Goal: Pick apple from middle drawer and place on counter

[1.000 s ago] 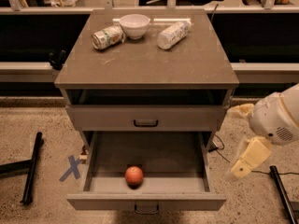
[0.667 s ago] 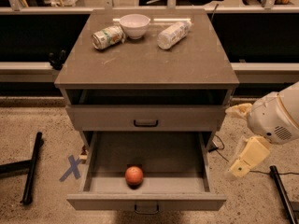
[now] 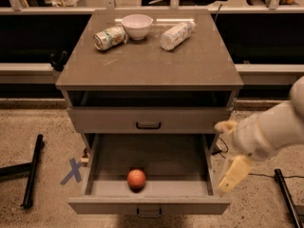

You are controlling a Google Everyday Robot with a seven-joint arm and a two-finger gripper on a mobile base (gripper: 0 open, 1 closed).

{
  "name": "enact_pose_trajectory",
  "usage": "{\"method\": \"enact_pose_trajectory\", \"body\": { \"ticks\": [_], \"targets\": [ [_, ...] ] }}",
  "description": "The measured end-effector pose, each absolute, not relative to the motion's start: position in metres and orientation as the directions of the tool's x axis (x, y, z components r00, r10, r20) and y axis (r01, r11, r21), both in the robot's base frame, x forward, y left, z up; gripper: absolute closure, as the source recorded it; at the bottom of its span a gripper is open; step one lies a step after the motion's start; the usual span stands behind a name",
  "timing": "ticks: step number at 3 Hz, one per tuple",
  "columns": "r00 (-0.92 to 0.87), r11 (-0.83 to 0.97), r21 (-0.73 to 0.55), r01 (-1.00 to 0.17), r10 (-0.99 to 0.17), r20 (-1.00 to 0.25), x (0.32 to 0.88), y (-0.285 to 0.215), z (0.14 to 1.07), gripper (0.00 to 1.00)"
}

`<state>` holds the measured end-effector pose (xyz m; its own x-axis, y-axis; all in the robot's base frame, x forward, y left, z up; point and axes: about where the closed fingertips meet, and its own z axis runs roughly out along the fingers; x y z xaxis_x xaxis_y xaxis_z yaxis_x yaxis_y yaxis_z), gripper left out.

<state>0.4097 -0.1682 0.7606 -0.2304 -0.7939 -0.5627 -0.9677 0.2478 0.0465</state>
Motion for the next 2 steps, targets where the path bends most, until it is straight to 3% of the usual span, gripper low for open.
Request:
{"method": "enact_pose_trajectory", "body": {
  "ticks": [2],
  "targets": [
    [-0.139, 0.144, 0.039, -0.989, -0.798, -0.586, 0.433, -0.136, 0.593, 0.0]
  ]
}}
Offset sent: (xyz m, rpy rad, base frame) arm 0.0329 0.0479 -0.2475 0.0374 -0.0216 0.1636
